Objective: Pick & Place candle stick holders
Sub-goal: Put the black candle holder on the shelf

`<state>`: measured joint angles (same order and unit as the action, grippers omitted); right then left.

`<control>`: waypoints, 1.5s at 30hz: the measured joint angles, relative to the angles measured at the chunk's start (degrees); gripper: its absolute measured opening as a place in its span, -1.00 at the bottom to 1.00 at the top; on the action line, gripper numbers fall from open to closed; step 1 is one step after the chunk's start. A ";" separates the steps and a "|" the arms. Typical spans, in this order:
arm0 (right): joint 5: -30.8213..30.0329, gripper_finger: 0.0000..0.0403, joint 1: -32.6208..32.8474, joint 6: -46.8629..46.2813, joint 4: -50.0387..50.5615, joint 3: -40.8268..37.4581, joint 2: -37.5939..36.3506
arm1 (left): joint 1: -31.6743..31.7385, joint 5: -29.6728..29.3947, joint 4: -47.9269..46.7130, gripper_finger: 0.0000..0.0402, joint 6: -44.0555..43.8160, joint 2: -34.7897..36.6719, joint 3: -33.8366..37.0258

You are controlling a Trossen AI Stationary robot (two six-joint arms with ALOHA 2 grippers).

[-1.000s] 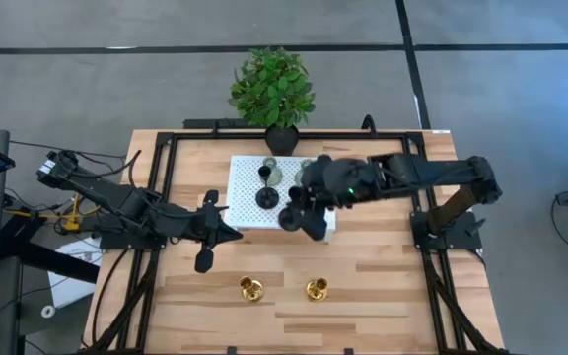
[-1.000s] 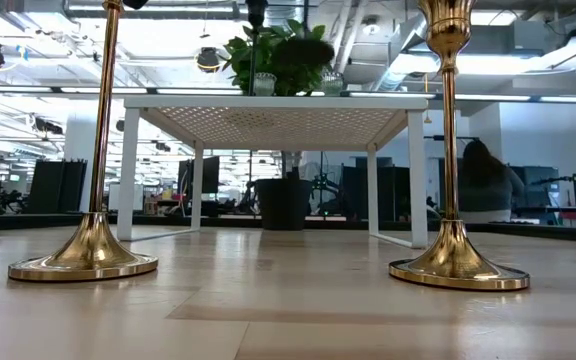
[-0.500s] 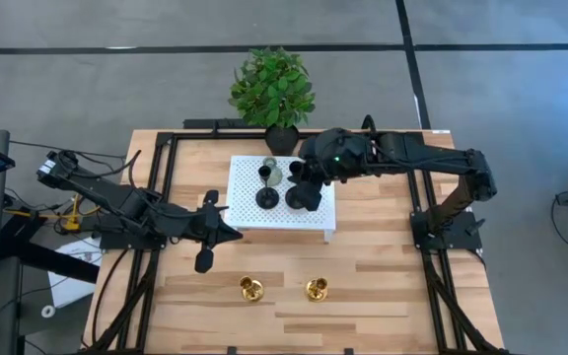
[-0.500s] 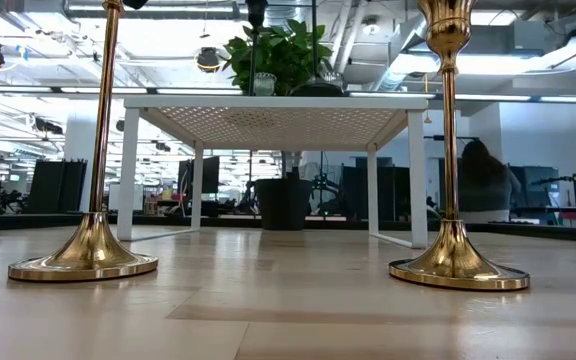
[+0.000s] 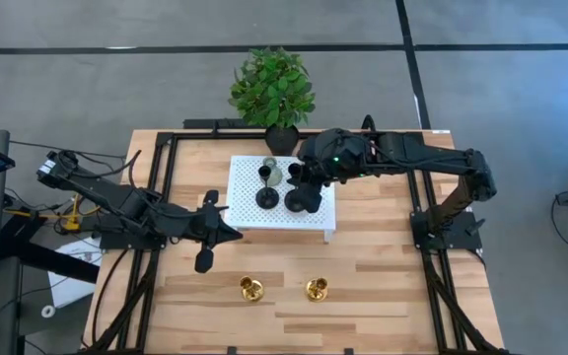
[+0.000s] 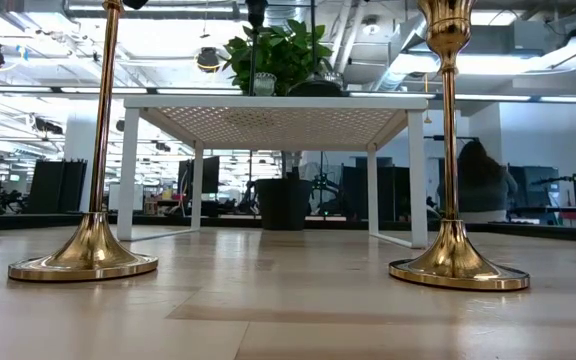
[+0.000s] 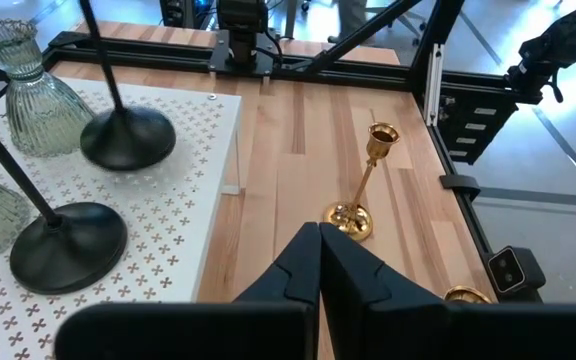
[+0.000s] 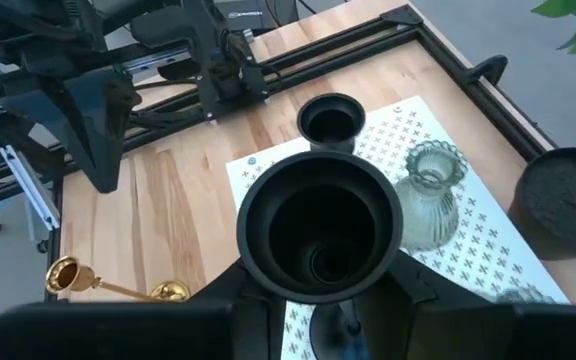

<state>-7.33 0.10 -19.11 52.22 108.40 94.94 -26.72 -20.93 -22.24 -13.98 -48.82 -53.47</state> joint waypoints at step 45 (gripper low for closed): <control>-0.04 -0.42 -1.25 1.21 4.35 -0.04 2.93 | 0.00 0.00 0.00 -0.99 0.00 0.00 0.00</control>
<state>-7.38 -1.15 -17.90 56.58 108.36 97.88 -26.72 -20.93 -22.24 -13.98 -48.82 -53.47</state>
